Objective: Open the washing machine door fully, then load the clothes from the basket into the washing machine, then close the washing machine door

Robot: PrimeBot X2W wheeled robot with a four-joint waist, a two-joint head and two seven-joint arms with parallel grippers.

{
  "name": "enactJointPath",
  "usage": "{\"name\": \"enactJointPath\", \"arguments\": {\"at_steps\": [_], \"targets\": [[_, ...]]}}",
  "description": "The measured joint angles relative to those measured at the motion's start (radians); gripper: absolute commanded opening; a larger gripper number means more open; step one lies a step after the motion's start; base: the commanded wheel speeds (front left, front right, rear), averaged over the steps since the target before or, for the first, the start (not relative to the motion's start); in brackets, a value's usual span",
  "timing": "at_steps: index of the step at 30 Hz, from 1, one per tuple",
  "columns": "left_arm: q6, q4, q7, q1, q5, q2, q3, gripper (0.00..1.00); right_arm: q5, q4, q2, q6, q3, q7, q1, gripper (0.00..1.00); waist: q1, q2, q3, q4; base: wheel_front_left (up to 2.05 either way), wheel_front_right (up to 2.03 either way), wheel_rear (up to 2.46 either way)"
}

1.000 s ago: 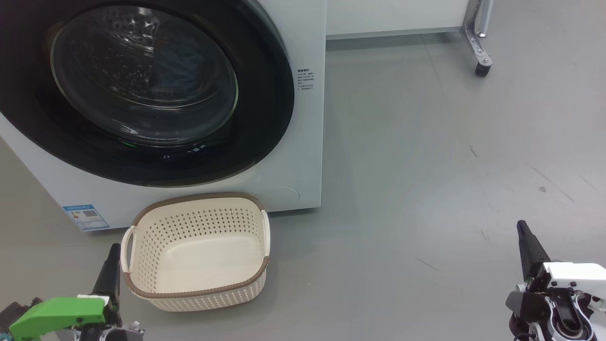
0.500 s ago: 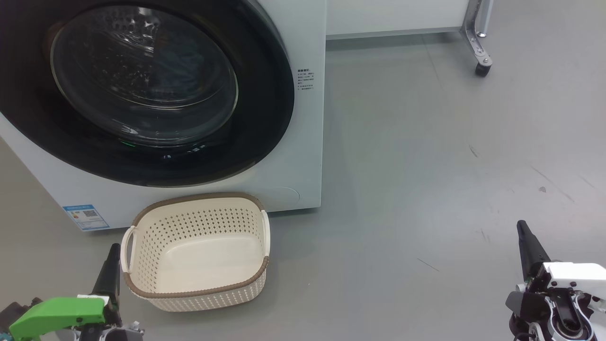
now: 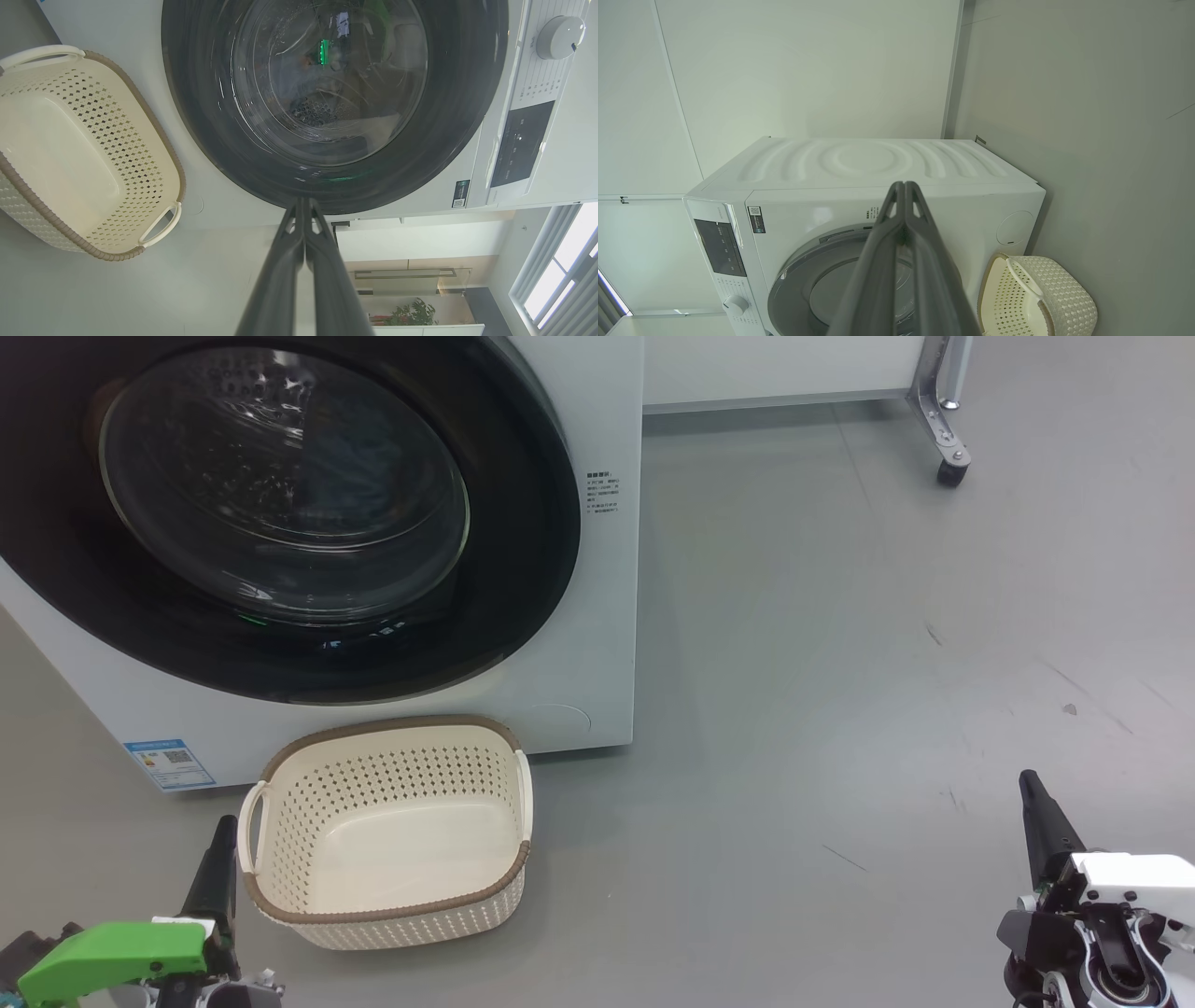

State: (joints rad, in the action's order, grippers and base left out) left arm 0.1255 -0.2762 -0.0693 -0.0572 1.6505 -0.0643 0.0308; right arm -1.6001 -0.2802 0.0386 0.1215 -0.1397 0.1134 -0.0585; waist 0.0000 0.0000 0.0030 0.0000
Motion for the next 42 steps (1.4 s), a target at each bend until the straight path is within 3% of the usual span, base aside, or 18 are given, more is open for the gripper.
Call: {"name": "enactJointPath", "arguments": {"at_steps": [42], "targets": [[0.0,0.001,-0.002,0.0,0.0,0.0,0.002,0.0,0.0,0.0,0.0,0.0,0.0,0.0,0.0,0.0,0.0,0.0,0.0,0.0,0.0,0.0,0.0]]}}
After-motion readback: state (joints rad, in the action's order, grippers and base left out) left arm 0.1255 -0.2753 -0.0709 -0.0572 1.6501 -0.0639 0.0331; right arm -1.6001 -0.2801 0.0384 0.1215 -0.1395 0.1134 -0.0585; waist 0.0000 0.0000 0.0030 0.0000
